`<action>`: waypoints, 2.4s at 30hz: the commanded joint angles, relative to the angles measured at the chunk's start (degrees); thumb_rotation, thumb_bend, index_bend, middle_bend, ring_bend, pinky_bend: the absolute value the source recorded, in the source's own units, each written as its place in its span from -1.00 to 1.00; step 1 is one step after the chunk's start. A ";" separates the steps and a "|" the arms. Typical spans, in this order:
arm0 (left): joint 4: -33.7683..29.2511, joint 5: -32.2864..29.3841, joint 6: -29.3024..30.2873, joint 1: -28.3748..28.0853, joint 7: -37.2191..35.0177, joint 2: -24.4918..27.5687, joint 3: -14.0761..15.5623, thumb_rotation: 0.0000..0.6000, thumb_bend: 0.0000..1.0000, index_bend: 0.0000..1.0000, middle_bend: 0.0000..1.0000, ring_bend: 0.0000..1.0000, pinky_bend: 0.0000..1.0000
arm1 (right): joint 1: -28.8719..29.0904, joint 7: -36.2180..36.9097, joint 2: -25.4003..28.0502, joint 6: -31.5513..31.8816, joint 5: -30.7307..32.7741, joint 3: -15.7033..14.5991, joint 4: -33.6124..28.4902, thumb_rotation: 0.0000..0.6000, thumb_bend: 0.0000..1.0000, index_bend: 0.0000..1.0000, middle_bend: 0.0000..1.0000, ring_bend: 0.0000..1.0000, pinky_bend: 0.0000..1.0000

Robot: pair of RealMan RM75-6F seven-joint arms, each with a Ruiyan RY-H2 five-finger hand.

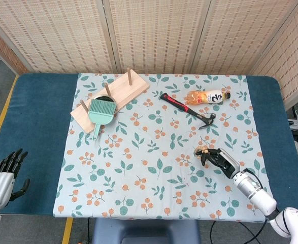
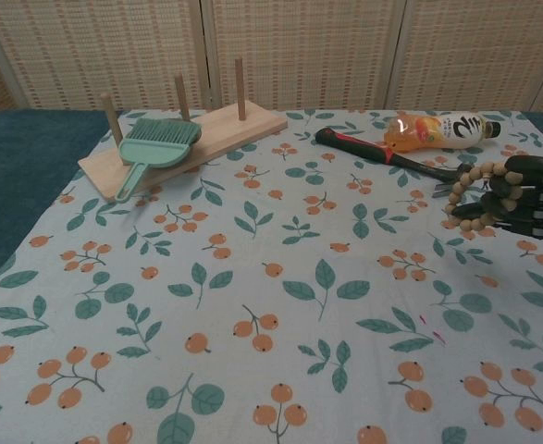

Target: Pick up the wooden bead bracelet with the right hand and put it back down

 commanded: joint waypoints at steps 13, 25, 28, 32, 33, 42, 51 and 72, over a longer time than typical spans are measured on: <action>-0.04 -0.09 0.04 0.00 0.35 -0.11 -0.05 1.00 -0.09 -1.00 -1.00 -1.00 -0.67 | 0.86 1.36 -0.36 -1.46 1.18 0.23 2.35 0.13 -0.21 0.27 0.28 -0.51 -1.00; 0.09 0.16 0.31 0.18 0.09 -0.13 0.09 1.00 -0.10 -1.00 -1.00 -1.00 -0.67 | 0.82 0.90 -0.40 -2.28 1.38 0.10 2.16 0.14 0.42 0.27 0.28 -0.51 -1.00; -0.03 0.23 0.32 0.13 0.09 0.00 0.06 1.00 -0.10 -1.00 -1.00 -1.00 -0.67 | 0.70 0.44 -0.43 -2.01 1.28 0.26 2.08 0.24 0.67 0.27 0.28 -0.51 -1.00; -0.07 0.17 0.19 0.07 0.24 -0.04 0.04 1.00 -0.10 -1.00 -1.00 -1.00 -0.67 | 0.54 -0.66 -0.61 -1.98 1.03 0.59 2.09 0.75 1.00 0.26 0.28 -0.51 -1.00; -0.09 0.17 0.18 0.06 0.27 -0.04 0.04 1.00 -0.10 -1.00 -1.00 -1.00 -0.67 | 0.55 -0.82 -0.58 -2.07 0.96 0.61 2.10 0.81 1.00 0.26 0.28 -0.51 -1.00; -0.21 0.14 0.20 0.07 0.69 -0.10 0.03 1.00 -0.09 -1.00 -1.00 -1.00 -0.67 | 0.67 -1.28 -0.11 -1.27 0.10 -0.06 1.91 -0.08 -0.22 0.17 0.28 -0.51 -0.99; -0.23 0.11 0.20 0.09 0.47 0.00 0.02 1.00 -0.10 -1.00 -1.00 -1.00 -0.66 | 0.90 -1.04 0.48 -0.74 -0.40 -0.64 1.44 -0.42 -0.55 0.14 0.28 -0.51 -0.97; -0.29 0.15 0.29 0.15 0.23 0.10 0.02 1.00 -0.09 -1.00 -1.00 -1.00 -0.66 | -0.70 -5.91 -0.52 4.25 -3.53 0.35 -1.56 -0.45 -0.89 -0.07 0.28 -0.52 -0.89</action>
